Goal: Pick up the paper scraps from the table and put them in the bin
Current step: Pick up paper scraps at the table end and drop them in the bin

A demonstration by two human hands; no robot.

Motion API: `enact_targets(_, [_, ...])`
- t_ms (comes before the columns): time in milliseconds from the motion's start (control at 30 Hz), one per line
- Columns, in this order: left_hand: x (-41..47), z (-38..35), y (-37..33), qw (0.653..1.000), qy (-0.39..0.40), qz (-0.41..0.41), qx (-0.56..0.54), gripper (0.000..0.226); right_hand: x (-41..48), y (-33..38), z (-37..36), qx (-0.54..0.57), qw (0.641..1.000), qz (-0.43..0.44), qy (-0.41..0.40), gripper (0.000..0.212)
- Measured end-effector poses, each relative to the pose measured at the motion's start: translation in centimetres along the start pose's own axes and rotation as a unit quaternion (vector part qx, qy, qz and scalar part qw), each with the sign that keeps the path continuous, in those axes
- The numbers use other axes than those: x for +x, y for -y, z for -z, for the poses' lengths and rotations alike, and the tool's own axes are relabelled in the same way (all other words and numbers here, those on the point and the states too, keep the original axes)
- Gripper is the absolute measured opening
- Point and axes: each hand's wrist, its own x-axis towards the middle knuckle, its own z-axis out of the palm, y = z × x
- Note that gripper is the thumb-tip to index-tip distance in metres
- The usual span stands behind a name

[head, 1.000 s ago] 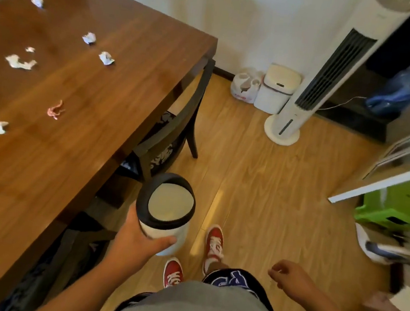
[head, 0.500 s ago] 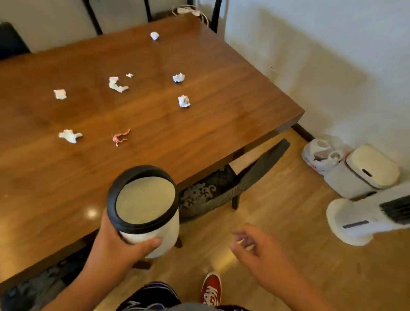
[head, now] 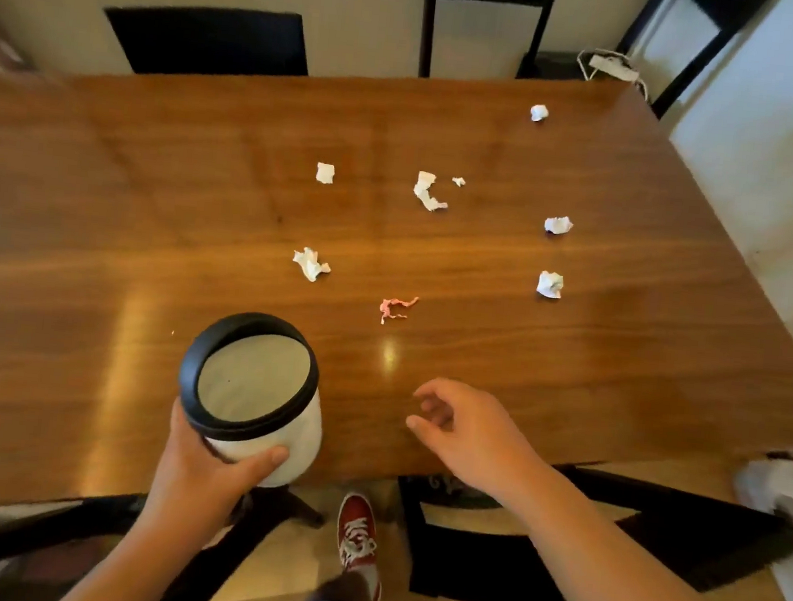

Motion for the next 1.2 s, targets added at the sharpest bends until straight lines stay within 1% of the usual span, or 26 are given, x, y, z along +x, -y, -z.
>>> enact_targets(100, [3.5,0.6,0.2,1.0,-0.012,0.018,0.0,0.131,6.5,0.6,-0.4,-0.021,0.998,-0.052,-0.028,0.047])
enact_targets(167, [5.7,0.6,0.3,0.999,-0.019,0.034,-0.002,0.131,10.5,0.7,-0.9,-0.036,0.993,-0.09,-0.07,0.062])
enact_targets(233, [7.6,0.7,0.5,0.999,-0.023,0.039,0.001,0.129,14.1,0.6,-1.4,-0.06,0.986,-0.105,-0.116,0.077])
enact_targets(300, [9.1,0.7,0.6,0.999,-0.023,0.038,0.004,0.12,17.1,0.6,-1.9,-0.078,0.978,-0.122,-0.15,0.087])
enact_targets(367, [10.2,0.7,0.7,0.999,-0.026,0.032,0.018,0.108,19.5,0.6,-2.4,-0.096,0.971,-0.144,-0.165,0.09])
enact_targets(467, [11.3,0.8,0.7,0.999,-0.031,0.033,0.024,0.105,21.5,0.7,-3.0,-0.127,0.965,-0.157,-0.167,0.08])
enact_targets(567, [11.9,1.0,0.8,0.999,-0.031,0.035,0.01,0.107,22.5,0.9,-3.4,-0.134,0.965,-0.144,-0.175,0.064])
enact_targets(633, [12.0,1.1,0.9,0.999,-0.031,0.03,0.006,0.107,22.9,1.1,-3.7,-0.127,0.967,-0.129,-0.18,0.049])
enact_targets(733, [11.7,1.1,1.1,0.999,-0.038,0.027,0.004,0.107,22.8,0.9,-4.2,-0.132,0.971,-0.077,-0.183,0.017])
enact_targets(800, [11.0,0.9,1.2,0.999,-0.042,0.027,0.005,0.107,22.3,0.5,-4.3,-0.143,0.973,-0.055,-0.174,0.004])
enact_targets(933, [9.0,-0.2,1.2,0.998,-0.047,0.042,-0.004,0.105,20.3,-0.5,-3.9,-0.12,0.984,-0.016,-0.13,0.003])
enact_targets(1000, [7.7,-1.0,1.0,0.997,-0.047,0.053,-0.008,0.105,18.7,-0.7,-3.4,-0.083,0.992,-0.009,-0.099,0.006])
enact_targets(1067, [6.3,-2.0,0.9,0.997,-0.051,0.061,-0.008,0.106,16.7,-0.5,-2.4,-0.031,0.996,-0.002,-0.084,0.009])
enact_targets(1133, [4.9,-3.1,0.8,0.997,-0.049,0.065,-0.01,0.105,14.4,0.5,-0.5,0.004,0.995,0.021,-0.099,0.007])
enact_targets(1200, [3.5,-4.3,0.5,0.996,-0.045,0.074,-0.019,0.106,11.6,2.2,2.4,0.031,0.988,0.064,-0.134,0.01])
